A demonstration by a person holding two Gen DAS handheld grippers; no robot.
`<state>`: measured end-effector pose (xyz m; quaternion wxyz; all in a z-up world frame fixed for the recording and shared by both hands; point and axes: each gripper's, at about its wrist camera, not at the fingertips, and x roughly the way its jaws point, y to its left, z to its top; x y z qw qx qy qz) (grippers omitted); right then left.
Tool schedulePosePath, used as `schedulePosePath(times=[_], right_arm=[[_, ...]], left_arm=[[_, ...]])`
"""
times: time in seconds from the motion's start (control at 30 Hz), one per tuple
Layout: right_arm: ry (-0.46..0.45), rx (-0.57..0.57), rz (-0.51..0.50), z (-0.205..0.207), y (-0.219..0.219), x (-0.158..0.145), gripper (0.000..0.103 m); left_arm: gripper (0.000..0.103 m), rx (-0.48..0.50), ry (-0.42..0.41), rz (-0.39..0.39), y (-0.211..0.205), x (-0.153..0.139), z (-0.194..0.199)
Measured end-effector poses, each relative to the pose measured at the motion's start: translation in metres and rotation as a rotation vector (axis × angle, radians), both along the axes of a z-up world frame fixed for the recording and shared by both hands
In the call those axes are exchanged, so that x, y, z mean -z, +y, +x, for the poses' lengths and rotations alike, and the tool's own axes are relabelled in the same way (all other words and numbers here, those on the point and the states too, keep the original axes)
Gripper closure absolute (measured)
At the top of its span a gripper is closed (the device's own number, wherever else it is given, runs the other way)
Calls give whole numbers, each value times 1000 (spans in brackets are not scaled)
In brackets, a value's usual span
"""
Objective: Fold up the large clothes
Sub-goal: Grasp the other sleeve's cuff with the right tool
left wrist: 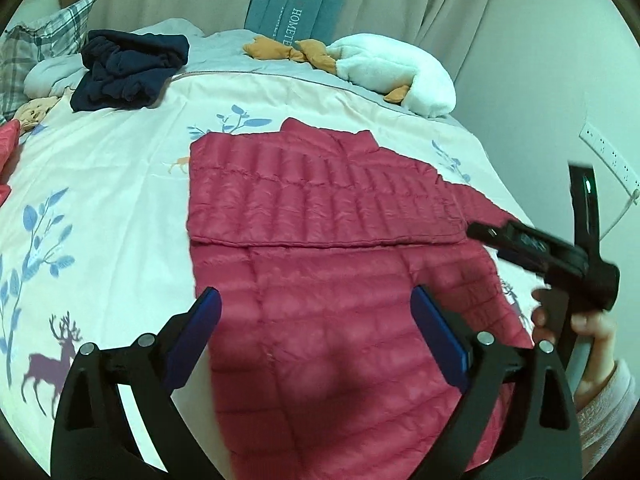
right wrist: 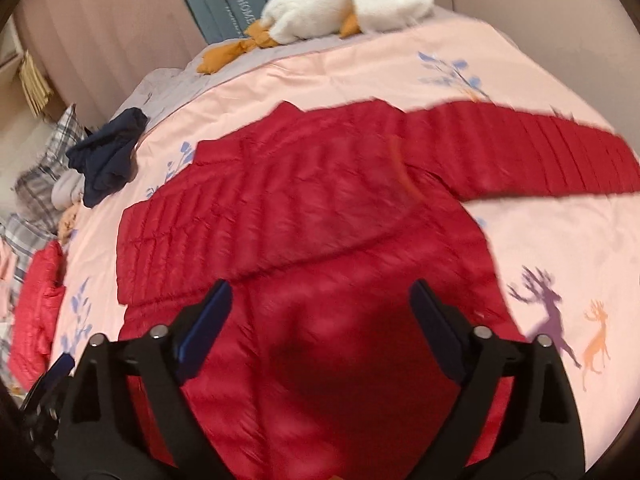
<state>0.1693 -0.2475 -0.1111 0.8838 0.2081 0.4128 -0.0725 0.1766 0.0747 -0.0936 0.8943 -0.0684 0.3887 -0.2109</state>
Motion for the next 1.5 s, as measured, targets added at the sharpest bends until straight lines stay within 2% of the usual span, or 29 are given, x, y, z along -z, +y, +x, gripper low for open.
schedulePosePath(times=[0.13, 0.2, 0.33, 0.4, 0.57, 0.8, 1.0, 1.2, 1.4, 1.47, 1.5], right_arm=[[-18, 19, 83, -35, -49, 6, 2], [-28, 33, 135, -47, -73, 10, 2], [-54, 93, 238, -68, -121, 22, 2], [-67, 149, 284, -78, -151, 32, 2], [-110, 286, 385, -96, -214, 55, 2], [-180, 435, 446, -105, -289, 68, 2], [-206, 511, 449, -89, -327, 73, 2], [-235, 558, 476, -66, -346, 83, 2], [-271, 625, 500, -46, -365, 88, 18], [-267, 647, 488, -44, -369, 89, 30], [-254, 655, 475, -48, -371, 91, 47]], left_arm=[[2, -12, 14, -33, -8, -3, -9], [1, -17, 29, -74, -8, -4, -11], [1, -34, 73, -211, -6, -2, -14], [1, -42, 82, -234, -8, 0, -16], [1, -69, 118, -258, -9, 9, -14], [1, -88, 164, -250, -19, 17, -8], [1, -85, 170, -257, -33, 13, -1], [1, -79, 184, -242, -49, 14, 6], [1, -87, 199, -214, -57, 17, 13], [1, -89, 202, -205, -59, 19, 14], [1, -92, 204, -202, -59, 19, 15]])
